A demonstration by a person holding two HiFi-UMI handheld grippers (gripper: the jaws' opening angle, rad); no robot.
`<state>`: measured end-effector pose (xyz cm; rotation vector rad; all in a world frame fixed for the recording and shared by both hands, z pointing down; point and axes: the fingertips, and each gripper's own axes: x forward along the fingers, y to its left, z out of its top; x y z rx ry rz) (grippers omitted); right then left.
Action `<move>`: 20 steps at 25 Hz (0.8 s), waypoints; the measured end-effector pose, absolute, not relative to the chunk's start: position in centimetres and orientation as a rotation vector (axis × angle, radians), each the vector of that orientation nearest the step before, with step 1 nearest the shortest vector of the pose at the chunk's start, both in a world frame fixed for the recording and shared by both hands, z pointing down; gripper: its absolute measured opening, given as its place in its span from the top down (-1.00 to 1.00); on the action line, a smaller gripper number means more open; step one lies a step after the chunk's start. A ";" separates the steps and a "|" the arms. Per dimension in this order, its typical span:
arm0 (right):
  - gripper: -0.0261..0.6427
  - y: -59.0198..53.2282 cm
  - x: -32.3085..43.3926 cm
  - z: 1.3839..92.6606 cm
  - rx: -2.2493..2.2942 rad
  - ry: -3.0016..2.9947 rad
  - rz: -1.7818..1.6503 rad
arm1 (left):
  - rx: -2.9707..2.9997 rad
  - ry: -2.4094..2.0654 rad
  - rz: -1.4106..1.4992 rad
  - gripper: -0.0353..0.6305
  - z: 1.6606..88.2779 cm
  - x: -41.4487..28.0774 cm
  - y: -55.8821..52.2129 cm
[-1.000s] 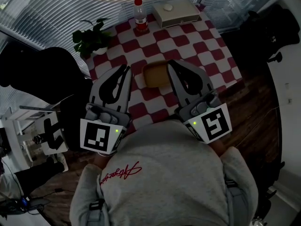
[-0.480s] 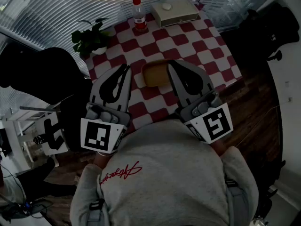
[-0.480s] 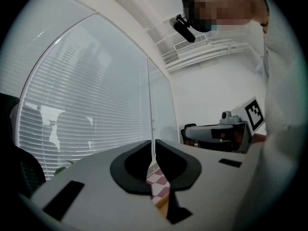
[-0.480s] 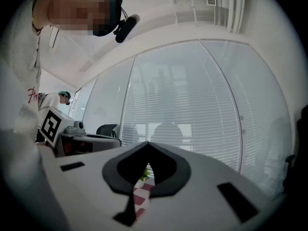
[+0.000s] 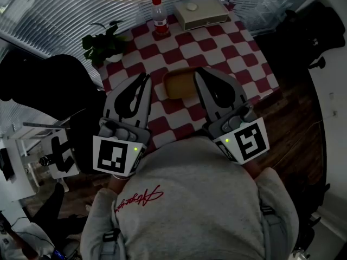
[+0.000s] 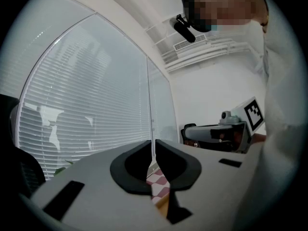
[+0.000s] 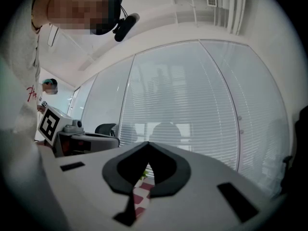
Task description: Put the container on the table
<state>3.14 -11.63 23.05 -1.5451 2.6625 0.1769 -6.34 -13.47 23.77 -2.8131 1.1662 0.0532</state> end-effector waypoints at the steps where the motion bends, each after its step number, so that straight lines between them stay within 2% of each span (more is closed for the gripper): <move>1: 0.89 -11.6 3.2 23.0 -1.546 2.661 0.177 | -2.812 1.165 0.053 0.79 23.7 -6.3 -13.4; 20: 0.89 -11.7 3.5 23.1 -1.570 2.654 0.178 | -2.819 1.140 0.098 0.78 23.5 -5.9 -13.6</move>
